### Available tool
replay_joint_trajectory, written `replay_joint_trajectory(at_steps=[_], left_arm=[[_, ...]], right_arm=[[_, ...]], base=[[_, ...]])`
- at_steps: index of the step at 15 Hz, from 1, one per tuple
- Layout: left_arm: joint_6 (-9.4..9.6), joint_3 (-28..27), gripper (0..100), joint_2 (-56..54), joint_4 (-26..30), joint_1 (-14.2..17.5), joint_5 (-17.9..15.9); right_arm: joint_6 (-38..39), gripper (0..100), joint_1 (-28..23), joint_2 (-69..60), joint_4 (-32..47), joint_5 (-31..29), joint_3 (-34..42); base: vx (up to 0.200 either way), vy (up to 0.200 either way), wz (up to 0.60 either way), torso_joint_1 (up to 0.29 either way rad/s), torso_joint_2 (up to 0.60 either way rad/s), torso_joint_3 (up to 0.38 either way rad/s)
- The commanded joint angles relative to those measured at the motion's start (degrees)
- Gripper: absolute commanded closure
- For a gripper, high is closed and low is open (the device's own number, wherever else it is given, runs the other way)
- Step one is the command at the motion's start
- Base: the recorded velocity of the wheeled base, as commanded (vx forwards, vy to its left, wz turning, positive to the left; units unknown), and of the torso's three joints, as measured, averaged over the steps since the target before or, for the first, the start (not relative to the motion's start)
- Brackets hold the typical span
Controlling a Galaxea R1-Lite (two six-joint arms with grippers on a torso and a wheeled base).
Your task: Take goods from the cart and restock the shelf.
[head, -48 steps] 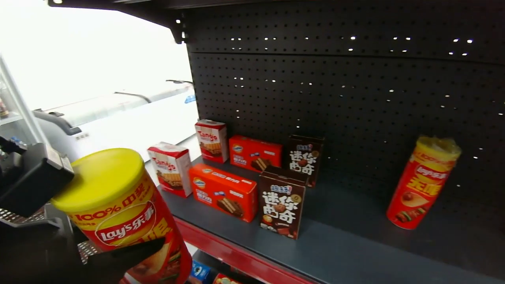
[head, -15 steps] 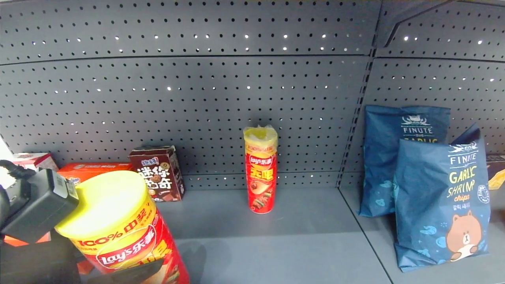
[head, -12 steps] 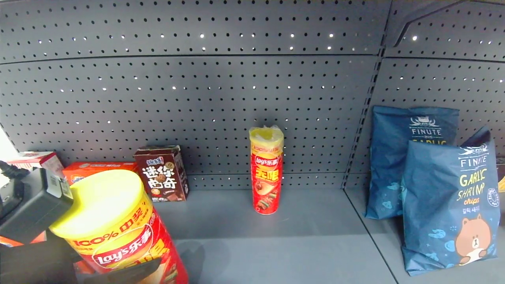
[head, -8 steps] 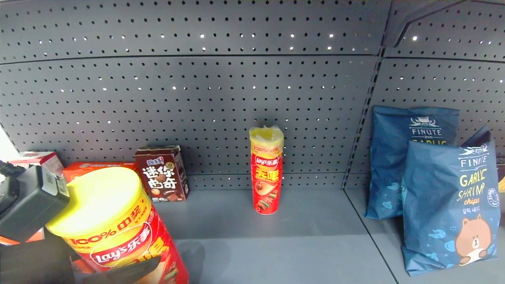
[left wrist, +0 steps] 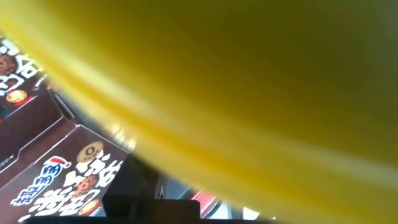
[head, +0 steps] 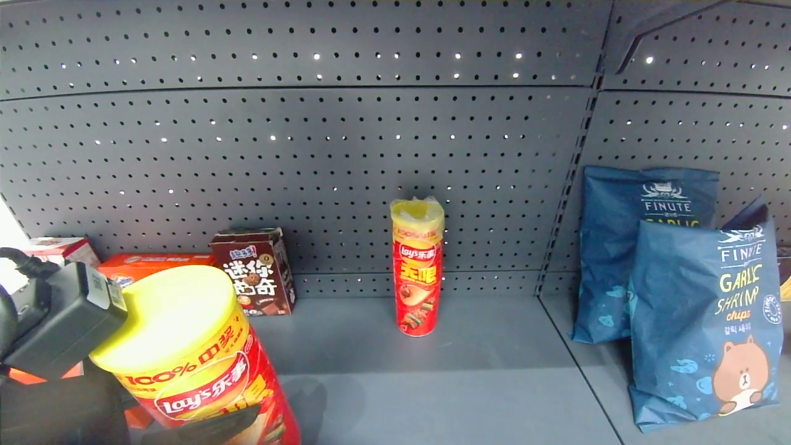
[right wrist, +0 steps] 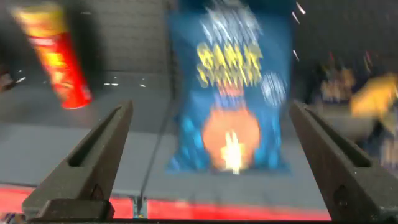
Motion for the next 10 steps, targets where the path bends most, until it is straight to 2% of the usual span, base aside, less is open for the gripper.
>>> replay_joint_trajectory(at_steps=[1,3,4,5,7,8,9,10], left_arm=[[-0.05,-0.56,100,0.55,-0.01,-0.14,0.06],[-0.05,-1.61,100,1.34,-0.01,-0.22,0.06],[0.04,-2.14,100,1.69,-0.01,-0.22,0.06],[0.04,-3.37,100,2.66,0.08,-0.22,0.06],[0.04,-3.98,100,3.45,0.08,-0.22,0.06],[0.04,-3.98,100,3.54,0.08,-0.22,0.06],[0.04,-4.07,100,3.63,0.08,-0.22,0.06],[0.13,-4.25,100,3.8,0.08,-0.22,0.06]], right_arm=[[-3.86,0,8.04,17.84,0.93,3.53,-9.41],[-3.86,0,17.27,25.57,-0.21,3.62,-12.67],[-3.86,0,20.0,27.77,-0.21,3.44,-13.63],[-3.86,0,25.62,31.99,-0.21,3.0,-15.48],[-4.13,0,30.54,38.14,-2.76,0.01,-15.39],[-4.04,0,31.07,39.28,-4.51,-0.16,-15.04],[-4.04,0,32.57,44.12,-11.28,-0.43,-14.51],[-4.13,0,33.71,46.49,-12.34,-0.52,-14.95]], base=[[0.0,0.0,0.0,0.0,0.0,0.0],[0.0,0.0,0.0,0.0,0.0,0.0],[0.0,0.0,0.0,0.0,0.0,0.0],[0.0,0.0,0.0,0.0,0.0,0.0],[0.0,0.0,0.0,0.0,0.0,0.0],[0.0,0.0,0.0,0.0,0.0,0.0],[0.0,0.0,0.0,0.0,0.0,0.0],[0.0,0.0,0.0,0.0,0.0,0.0]])
